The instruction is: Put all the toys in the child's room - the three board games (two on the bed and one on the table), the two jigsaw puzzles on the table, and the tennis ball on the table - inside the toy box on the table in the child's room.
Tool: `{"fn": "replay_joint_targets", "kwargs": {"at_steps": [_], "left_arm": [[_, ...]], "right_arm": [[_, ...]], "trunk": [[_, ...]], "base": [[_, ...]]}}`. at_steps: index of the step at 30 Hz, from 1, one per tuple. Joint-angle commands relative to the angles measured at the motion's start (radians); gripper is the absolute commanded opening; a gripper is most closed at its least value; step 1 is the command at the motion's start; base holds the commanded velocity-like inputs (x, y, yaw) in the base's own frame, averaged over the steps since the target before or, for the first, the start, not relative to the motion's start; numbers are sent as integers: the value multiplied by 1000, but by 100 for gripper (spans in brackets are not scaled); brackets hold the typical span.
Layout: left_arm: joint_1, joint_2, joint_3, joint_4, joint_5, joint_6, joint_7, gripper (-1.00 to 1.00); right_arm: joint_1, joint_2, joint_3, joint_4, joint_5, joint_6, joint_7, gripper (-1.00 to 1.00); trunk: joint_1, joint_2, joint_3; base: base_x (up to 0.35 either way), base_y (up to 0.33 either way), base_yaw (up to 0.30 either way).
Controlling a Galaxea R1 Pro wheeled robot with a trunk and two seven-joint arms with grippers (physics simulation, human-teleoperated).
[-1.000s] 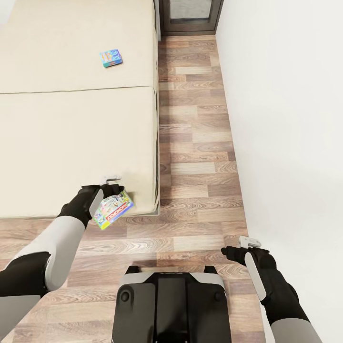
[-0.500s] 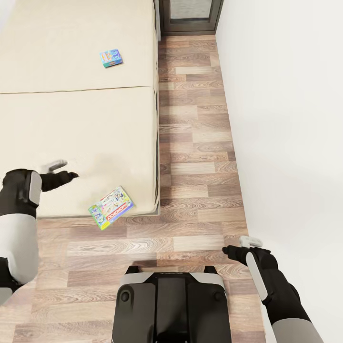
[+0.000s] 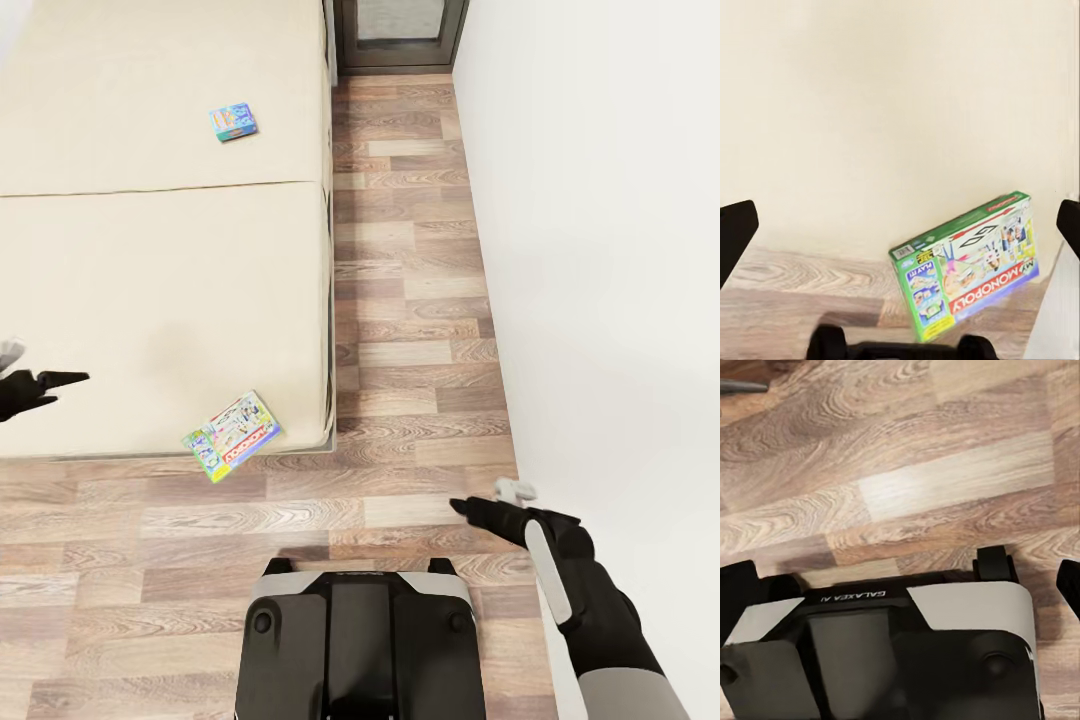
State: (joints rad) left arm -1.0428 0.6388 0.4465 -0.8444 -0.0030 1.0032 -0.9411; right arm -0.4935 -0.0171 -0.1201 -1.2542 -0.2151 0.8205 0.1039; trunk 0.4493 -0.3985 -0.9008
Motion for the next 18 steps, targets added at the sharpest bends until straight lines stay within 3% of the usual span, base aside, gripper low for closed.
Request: {"fn": "replay_joint_targets", "kwargs": {"at_steps": [1,4,5,7,13,14,18], "left_arm": [[20,17,2,1,-1,8,-56,100],[88,55,1,1,-4,5,-198,100],[138,69,1,2,-6,1,-277,100],[192,79,1,2,-8,-5,-337,100],[343,83,1,2,0,-21,-426,100],[383,79,1,2,2,-24,-440,100],[447,51,2,2,3,-30,-464,100]], "right_arm": [[0,-2,-4,-5,4,5,35,100],[0,-12,-18,-11,2,2,106,100],[0,-18,-29,-13,2,1,141,100],[0,-21,-37,-14,1,-1,166,100],[0,-27,-49,-15,-1,-2,201,100],[1,-29,-52,-15,-2,-2,206,100],[2,-30,-58,-12,-4,-2,226,100]], "trunk": [[1,-1,-1],[1,-1,-1],[1,-1,-1],[1,-1,1],[1,-1,8],[1,-1,9],[1,-1,15]], "base": [[0,0,0],[0,0,0],[0,0,-11],[0,0,-26],[0,0,-47],[0,0,-59],[0,0,-61]]}}
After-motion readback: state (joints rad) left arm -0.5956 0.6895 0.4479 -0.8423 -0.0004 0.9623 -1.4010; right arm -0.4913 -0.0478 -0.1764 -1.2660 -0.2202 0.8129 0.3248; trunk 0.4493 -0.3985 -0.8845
